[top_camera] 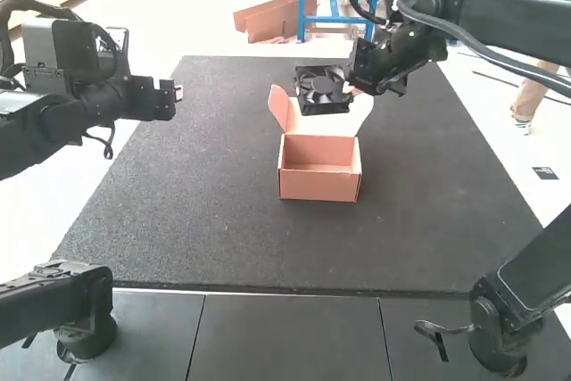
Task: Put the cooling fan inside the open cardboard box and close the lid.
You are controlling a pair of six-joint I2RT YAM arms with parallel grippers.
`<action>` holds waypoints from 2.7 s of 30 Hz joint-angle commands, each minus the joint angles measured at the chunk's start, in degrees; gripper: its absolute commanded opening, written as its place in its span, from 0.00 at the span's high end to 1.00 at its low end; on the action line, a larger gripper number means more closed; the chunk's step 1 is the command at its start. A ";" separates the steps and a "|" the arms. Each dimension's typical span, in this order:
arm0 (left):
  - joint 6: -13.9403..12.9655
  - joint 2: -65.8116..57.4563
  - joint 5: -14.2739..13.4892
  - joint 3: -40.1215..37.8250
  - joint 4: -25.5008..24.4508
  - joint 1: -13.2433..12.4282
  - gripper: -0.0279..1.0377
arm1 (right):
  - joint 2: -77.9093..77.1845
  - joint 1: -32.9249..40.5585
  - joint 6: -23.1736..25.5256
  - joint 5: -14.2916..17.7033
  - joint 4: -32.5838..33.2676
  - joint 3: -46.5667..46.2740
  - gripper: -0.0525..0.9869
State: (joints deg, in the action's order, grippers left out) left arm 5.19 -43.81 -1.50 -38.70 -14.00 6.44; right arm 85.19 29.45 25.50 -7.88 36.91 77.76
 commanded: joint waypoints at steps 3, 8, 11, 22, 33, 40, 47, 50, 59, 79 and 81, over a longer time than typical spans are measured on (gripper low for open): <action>-0.09 1.10 0.53 0.20 0.29 0.07 0.06 | 4.29 0.78 4.91 2.08 -1.49 0.82 0.98; -0.09 1.19 0.53 -0.24 -0.24 -0.20 0.06 | 9.56 0.25 5.35 5.07 -2.63 1.17 0.98; -0.01 1.71 0.53 -0.33 -0.41 -0.11 0.06 | 12.55 0.08 5.00 5.33 -4.12 0.55 0.98; 0.08 1.89 0.53 -0.68 0.29 -0.11 0.06 | 18.70 0.25 1.75 8.76 -7.37 -4.02 0.97; -0.09 0.22 0.62 -2.52 1.08 0.24 0.06 | 17.38 -0.10 -5.54 -4.07 -0.26 9.87 0.07; -0.09 -4.53 0.62 -4.11 1.87 0.24 0.06 | 7.63 -3.96 -16.36 0.23 0.01 9.61 0.07; -0.18 -14.28 1.76 -8.24 2.22 0.33 0.06 | -1.87 -11.61 -20.40 8.58 -12.38 -4.19 0.08; -0.01 -19.56 1.94 -9.64 4.42 0.86 0.06 | -3.10 -13.72 -20.75 8.58 -19.24 -9.11 0.10; 0.43 -35.73 -1.58 -16.76 11.71 7.19 0.06 | 2.70 -15.13 -20.66 5.51 -26.01 -9.64 0.11; 2.37 -58.58 -3.60 -35.75 13.74 9.38 0.06 | 20.98 -16.53 -21.80 -1.09 -12.82 13.21 0.11; 2.63 -59.46 -2.81 -36.80 13.56 9.38 0.06 | 22.30 -16.62 -21.98 -2.67 -10.63 15.14 0.11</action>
State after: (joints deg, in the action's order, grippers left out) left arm 6.96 -102.94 -4.51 -72.69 -0.78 15.49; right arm 106.72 13.82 4.47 -7.77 25.21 89.43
